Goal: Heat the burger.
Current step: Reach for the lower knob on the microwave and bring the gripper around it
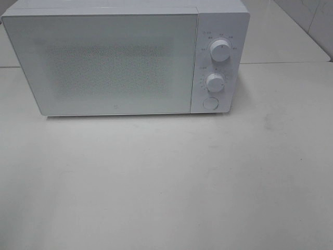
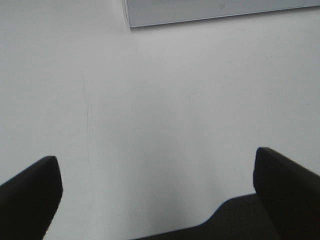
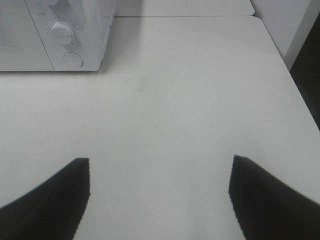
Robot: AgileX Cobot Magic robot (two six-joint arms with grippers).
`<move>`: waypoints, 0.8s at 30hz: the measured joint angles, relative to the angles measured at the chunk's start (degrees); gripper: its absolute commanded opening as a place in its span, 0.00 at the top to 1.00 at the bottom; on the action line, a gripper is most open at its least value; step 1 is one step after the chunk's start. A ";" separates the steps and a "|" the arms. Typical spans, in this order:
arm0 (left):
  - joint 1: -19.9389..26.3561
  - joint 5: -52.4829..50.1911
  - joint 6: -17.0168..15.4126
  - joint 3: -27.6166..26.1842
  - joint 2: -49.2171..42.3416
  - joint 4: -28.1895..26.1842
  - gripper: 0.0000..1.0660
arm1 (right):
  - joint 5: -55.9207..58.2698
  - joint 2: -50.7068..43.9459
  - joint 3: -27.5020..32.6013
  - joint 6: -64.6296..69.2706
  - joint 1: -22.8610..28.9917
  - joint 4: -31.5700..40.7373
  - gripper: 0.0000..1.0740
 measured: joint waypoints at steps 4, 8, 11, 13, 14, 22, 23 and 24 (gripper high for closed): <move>0.00 0.46 0.00 2.41 -6.88 0.23 0.09 | 0.00 0.00 0.00 0.00 0.00 0.00 0.30; 0.00 1.09 0.00 2.75 -13.06 1.15 0.09 | 0.00 0.00 0.00 0.00 0.00 0.00 0.30; 0.00 1.15 0.00 2.81 -16.90 1.38 0.09 | 0.00 0.00 0.00 0.00 0.00 0.00 0.30; 0.00 1.15 0.00 2.81 -18.39 1.38 0.09 | 0.00 0.00 0.00 0.00 0.00 0.00 0.30; 0.00 1.20 0.00 2.81 -18.62 1.38 0.09 | 0.00 0.00 0.00 0.00 0.00 0.00 0.30; 0.00 1.20 0.00 2.81 -18.74 1.38 0.09 | 0.00 0.00 0.00 0.00 0.00 0.00 0.30; 0.00 1.20 0.00 2.81 -18.74 1.38 0.09 | 0.00 0.00 0.00 0.00 0.00 0.00 0.30; 0.00 1.20 0.00 2.81 -18.74 1.38 0.09 | 0.00 0.00 0.00 0.00 0.00 0.00 0.30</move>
